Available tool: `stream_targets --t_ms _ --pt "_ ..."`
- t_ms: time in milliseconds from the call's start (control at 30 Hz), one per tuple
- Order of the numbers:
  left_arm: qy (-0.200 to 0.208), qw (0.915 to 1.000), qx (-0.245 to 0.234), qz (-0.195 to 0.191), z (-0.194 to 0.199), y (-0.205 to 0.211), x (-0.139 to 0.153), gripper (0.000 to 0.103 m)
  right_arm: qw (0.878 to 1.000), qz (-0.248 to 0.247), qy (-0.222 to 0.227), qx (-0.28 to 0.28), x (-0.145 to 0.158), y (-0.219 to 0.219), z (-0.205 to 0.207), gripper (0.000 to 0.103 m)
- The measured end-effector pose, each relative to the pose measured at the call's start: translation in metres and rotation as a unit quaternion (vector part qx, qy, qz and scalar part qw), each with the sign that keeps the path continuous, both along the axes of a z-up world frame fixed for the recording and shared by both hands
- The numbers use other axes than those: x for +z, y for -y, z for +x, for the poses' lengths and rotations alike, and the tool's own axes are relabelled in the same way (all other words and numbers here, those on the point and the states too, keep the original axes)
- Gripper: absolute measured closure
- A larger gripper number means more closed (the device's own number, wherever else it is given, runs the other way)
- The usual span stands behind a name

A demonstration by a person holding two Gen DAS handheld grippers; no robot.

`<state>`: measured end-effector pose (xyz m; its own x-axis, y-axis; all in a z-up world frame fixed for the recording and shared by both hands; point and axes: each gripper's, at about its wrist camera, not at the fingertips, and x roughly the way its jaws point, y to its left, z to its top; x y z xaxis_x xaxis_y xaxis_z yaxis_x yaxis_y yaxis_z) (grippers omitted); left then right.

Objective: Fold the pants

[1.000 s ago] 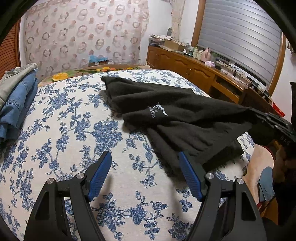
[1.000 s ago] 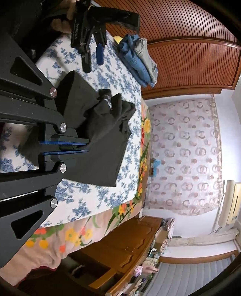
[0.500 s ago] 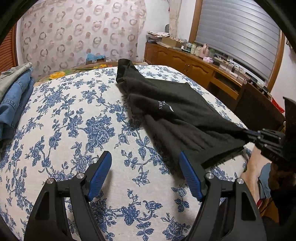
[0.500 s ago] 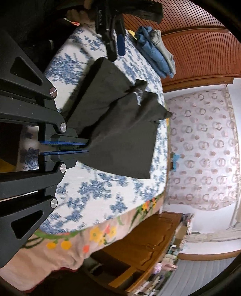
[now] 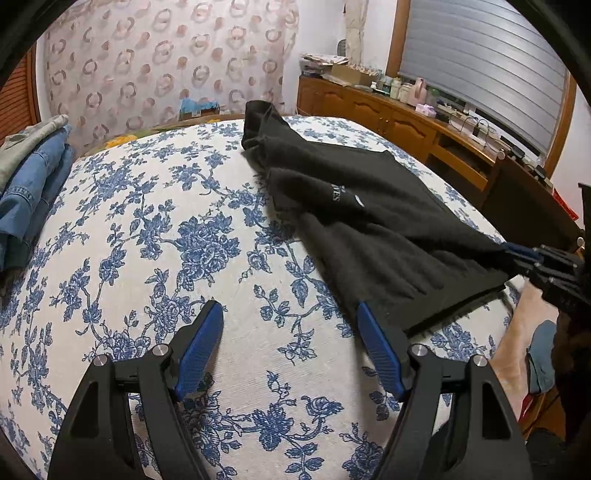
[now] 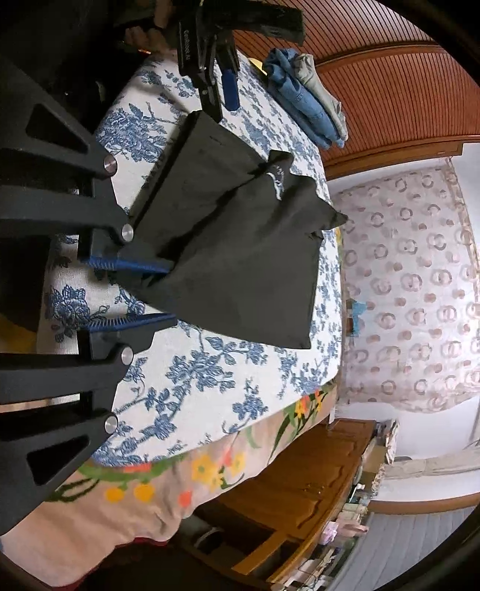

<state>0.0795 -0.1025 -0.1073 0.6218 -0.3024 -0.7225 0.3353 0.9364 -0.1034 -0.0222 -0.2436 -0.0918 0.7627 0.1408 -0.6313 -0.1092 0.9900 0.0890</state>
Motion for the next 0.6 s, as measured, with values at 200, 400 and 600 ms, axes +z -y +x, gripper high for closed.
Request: stream_targets --t_ms 200,400,600 --pt "0.017 0.9997 0.009 -0.012 -0.002 -0.008 0.009 0.027 1.0 -0.012 0.024 0.008 0.008 -0.005 -0.002 0.073" --pt "0.046 0.9983 0.034 -0.009 0.002 -0.026 0.026 0.027 0.998 -0.019 0.039 0.041 0.014 -0.022 0.017 0.068" --pt "0.054 0.9972 0.051 -0.01 0.007 -0.042 0.032 0.027 0.995 -0.018 0.046 0.086 0.019 -0.05 0.045 0.066"
